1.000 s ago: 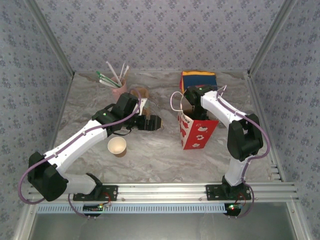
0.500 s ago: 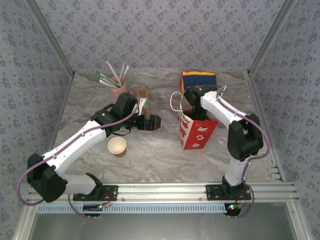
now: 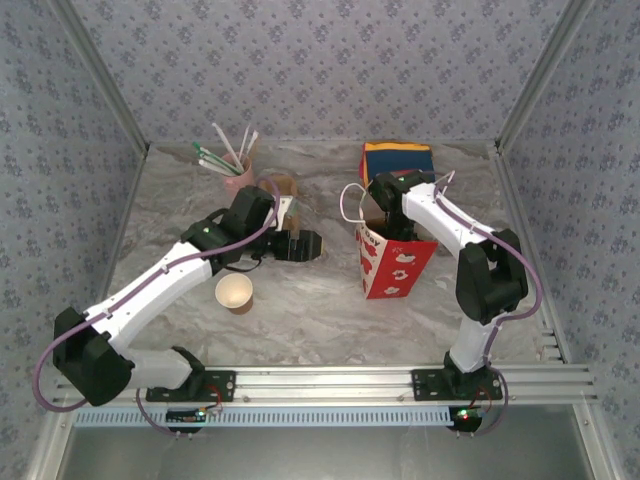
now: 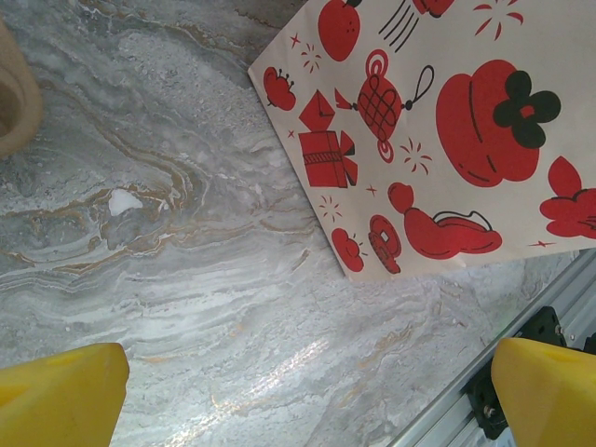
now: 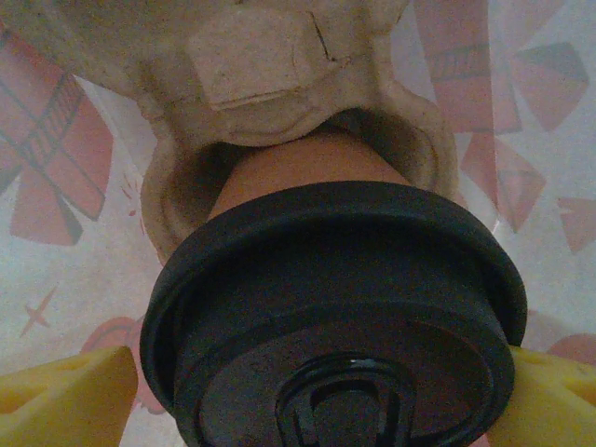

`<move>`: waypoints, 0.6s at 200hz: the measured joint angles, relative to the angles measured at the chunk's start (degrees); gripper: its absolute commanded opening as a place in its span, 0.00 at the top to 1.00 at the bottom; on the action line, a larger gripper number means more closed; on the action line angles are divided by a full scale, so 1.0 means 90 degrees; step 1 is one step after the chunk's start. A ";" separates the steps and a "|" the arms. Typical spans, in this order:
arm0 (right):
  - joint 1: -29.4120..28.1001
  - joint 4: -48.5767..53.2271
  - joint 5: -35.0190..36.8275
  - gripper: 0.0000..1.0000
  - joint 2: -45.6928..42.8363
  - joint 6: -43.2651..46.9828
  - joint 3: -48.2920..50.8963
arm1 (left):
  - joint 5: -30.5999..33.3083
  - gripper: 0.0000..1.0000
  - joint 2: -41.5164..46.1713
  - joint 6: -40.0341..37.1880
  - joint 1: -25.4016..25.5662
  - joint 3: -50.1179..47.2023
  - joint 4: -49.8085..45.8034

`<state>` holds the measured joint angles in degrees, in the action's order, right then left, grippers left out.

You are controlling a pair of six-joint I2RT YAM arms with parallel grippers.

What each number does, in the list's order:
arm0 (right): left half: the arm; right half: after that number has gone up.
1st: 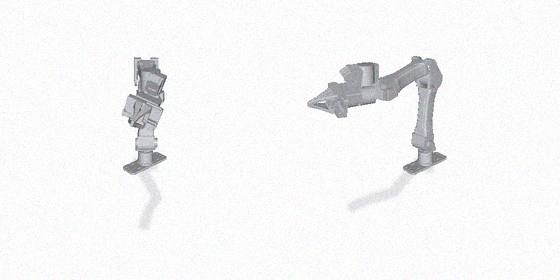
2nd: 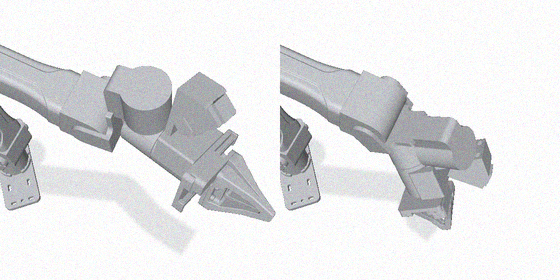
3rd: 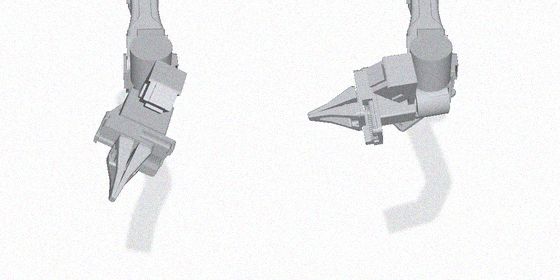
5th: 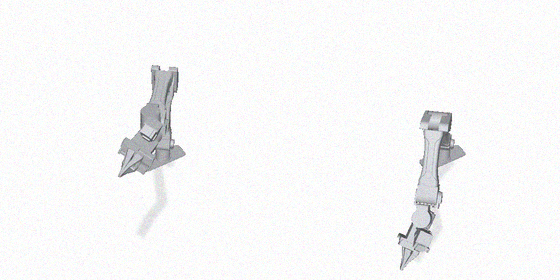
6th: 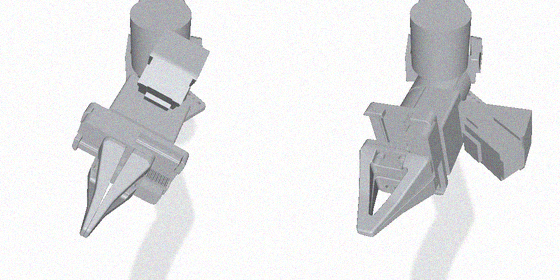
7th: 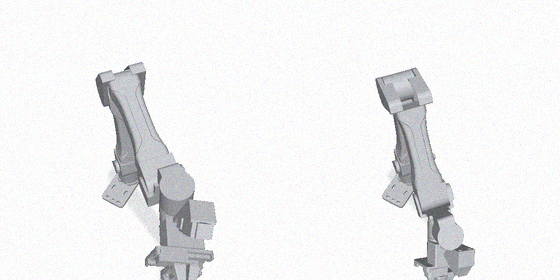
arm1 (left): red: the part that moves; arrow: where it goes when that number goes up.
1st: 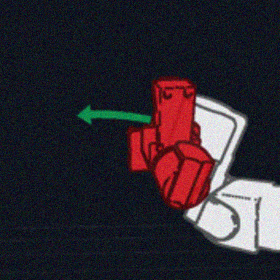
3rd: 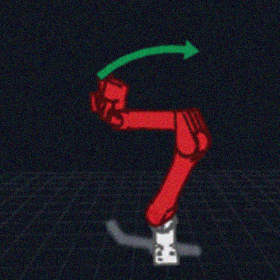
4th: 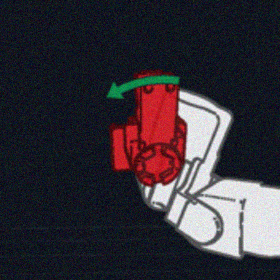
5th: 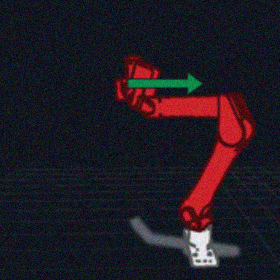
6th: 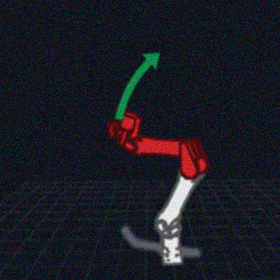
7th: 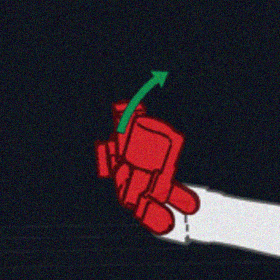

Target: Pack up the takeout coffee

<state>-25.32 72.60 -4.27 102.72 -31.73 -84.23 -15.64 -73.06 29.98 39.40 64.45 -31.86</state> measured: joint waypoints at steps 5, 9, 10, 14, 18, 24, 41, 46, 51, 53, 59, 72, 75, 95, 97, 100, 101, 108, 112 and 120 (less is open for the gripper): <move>-0.0002 0.0000 0.0000 0.06 0.0000 0.0000 0.0000 | 0.0000 0.00 0.0007 0.0002 0.0000 -0.0005 0.0010; -0.0002 0.0000 0.0000 0.06 0.0000 -0.0002 0.0000 | 0.0000 0.00 0.0012 0.0002 0.0000 -0.0010 0.0017; -0.0002 0.0000 0.0000 0.06 0.0000 -0.0002 0.0000 | 0.0000 0.00 0.0012 0.0002 0.0000 -0.0010 0.0017; -0.0007 0.0000 0.0000 0.06 0.0000 -0.0002 0.0000 | 0.0000 0.00 0.0017 0.0002 0.0000 -0.0012 0.0019; -0.0007 0.0000 0.0000 0.06 0.0000 -0.0002 0.0000 | 0.0002 0.00 0.0019 0.0002 0.0000 -0.0015 0.0019; -0.0007 0.0000 0.0000 0.06 0.0000 -0.0002 0.0000 | 0.0002 0.00 0.0024 0.0002 0.0000 -0.0015 0.0019; -0.0007 0.0000 0.0000 0.06 0.0000 -0.0002 0.0000 | 0.0000 0.00 0.0027 0.0002 0.0000 -0.0015 0.0041; -0.0007 0.0000 0.0000 0.06 0.0000 -0.0005 0.0000 | 0.0000 0.00 0.0027 0.0002 0.0000 -0.0015 0.0041; -0.0007 0.0000 0.0000 0.05 0.0000 -0.0005 0.0000 | 0.0000 0.00 0.0027 0.0002 0.0000 -0.0015 0.0041; -0.0007 0.0000 0.0000 0.05 0.0000 -0.0005 0.0000 | 0.0002 0.00 0.0029 0.0002 0.0000 -0.0015 0.0041; -0.0007 0.0000 0.0000 0.05 0.0000 -0.0005 0.0000 | 0.0002 0.00 0.0029 0.0002 0.0000 -0.0015 0.0041; -0.0007 -0.0002 0.0000 0.05 0.0000 -0.0005 0.0000 | 0.0002 0.00 0.0029 0.0002 0.0000 -0.0015 0.0041; -0.0007 -0.0002 0.0000 0.05 0.0000 -0.0005 0.0000 | 0.0002 0.00 0.0029 0.0002 0.0000 -0.0015 0.0041; -0.0007 -0.0002 0.0000 0.05 0.0000 -0.0007 0.0000 | 0.0000 0.00 0.0029 0.0002 0.0000 -0.0015 0.0041; -0.0007 -0.0002 0.0000 0.05 0.0000 -0.0007 0.0000 | 0.0000 0.00 0.0029 0.0002 0.0000 -0.0015 0.0041; -0.0007 -0.0002 0.0000 0.05 0.0000 -0.0007 0.0000 | 0.0000 0.00 0.0027 0.0002 0.0000 -0.0015 0.0041; -0.0007 -0.0002 0.0000 0.05 0.0000 -0.0007 0.0000 | 0.0000 0.00 0.0027 0.0002 0.0000 -0.0015 0.0041; -0.0007 -0.0002 0.0000 0.05 0.0000 -0.0007 0.0000 | 0.0000 0.00 0.0027 0.0002 0.0000 -0.0015 0.0041; -0.0007 -0.0002 0.0000 0.05 0.0000 -0.0015 0.0000 | 0.0000 0.00 0.0027 0.0002 0.0000 -0.0015 0.0039; -0.0007 -0.0002 0.0000 0.05 0.0000 -0.0024 0.0000 | 0.0000 0.00 0.0029 0.0002 0.0000 -0.0015 0.0041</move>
<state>-25.39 72.58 -4.27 102.72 -31.94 -84.23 -15.64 -72.79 30.00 39.40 64.31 -31.48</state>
